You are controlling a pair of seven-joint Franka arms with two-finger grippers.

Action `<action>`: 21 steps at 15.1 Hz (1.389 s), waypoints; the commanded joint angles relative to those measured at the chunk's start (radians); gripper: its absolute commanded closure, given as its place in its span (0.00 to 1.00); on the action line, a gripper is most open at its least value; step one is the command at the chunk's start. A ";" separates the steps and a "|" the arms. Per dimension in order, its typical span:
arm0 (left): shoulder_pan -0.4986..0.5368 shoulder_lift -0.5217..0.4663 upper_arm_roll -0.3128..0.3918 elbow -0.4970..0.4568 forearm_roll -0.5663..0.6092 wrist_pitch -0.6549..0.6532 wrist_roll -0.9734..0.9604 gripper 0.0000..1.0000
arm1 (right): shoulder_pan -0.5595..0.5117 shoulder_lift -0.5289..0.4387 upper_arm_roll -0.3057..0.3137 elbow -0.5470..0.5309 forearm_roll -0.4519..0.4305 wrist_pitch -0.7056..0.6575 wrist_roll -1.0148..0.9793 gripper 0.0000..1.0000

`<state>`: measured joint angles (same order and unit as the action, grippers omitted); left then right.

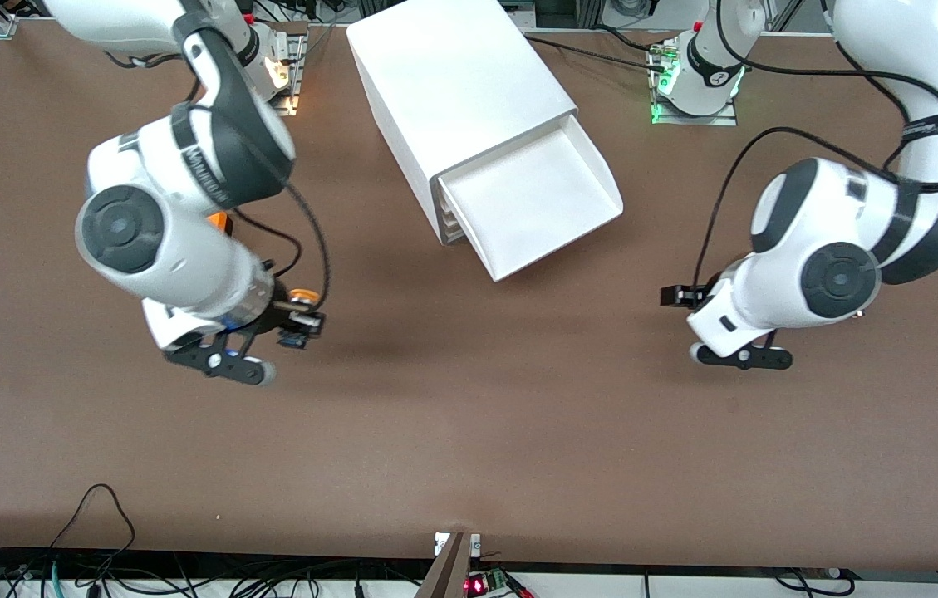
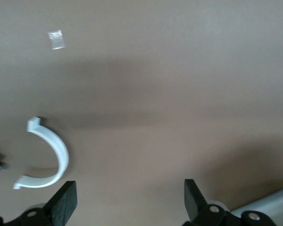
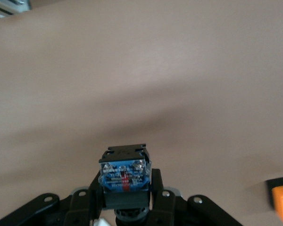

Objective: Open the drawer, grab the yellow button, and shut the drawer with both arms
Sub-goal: 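Push the drawer closed with the left gripper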

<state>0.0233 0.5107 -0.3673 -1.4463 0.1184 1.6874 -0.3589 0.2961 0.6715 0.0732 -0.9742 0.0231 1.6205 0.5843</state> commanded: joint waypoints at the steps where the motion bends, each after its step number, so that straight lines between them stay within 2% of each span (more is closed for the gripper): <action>1: -0.066 -0.012 -0.004 -0.046 0.017 0.058 -0.200 0.00 | -0.084 -0.017 0.008 -0.055 -0.006 -0.005 -0.145 1.00; 5: -0.112 -0.018 -0.039 -0.087 0.015 0.101 -0.386 0.01 | -0.147 -0.017 -0.022 -0.115 -0.011 0.019 -0.254 1.00; 10: -0.112 -0.046 -0.097 -0.157 0.015 0.144 -0.486 0.02 | -0.150 -0.017 -0.114 -0.216 -0.011 0.100 -0.386 1.00; 13: -0.112 -0.070 -0.104 -0.216 0.015 0.190 -0.544 0.02 | -0.152 -0.026 -0.162 -0.326 -0.009 0.214 -0.460 1.00; 15: -0.100 -0.078 -0.151 -0.241 0.014 0.201 -0.584 0.02 | -0.152 -0.035 -0.168 -0.406 -0.009 0.300 -0.472 1.00; 21: -0.098 -0.087 -0.226 -0.284 0.013 0.202 -0.699 0.02 | -0.152 -0.038 -0.171 -0.638 -0.009 0.600 -0.498 1.00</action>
<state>-0.0916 0.4613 -0.5593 -1.6739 0.1185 1.8724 -1.0186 0.1423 0.6753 -0.0973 -1.4968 0.0219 2.1219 0.1144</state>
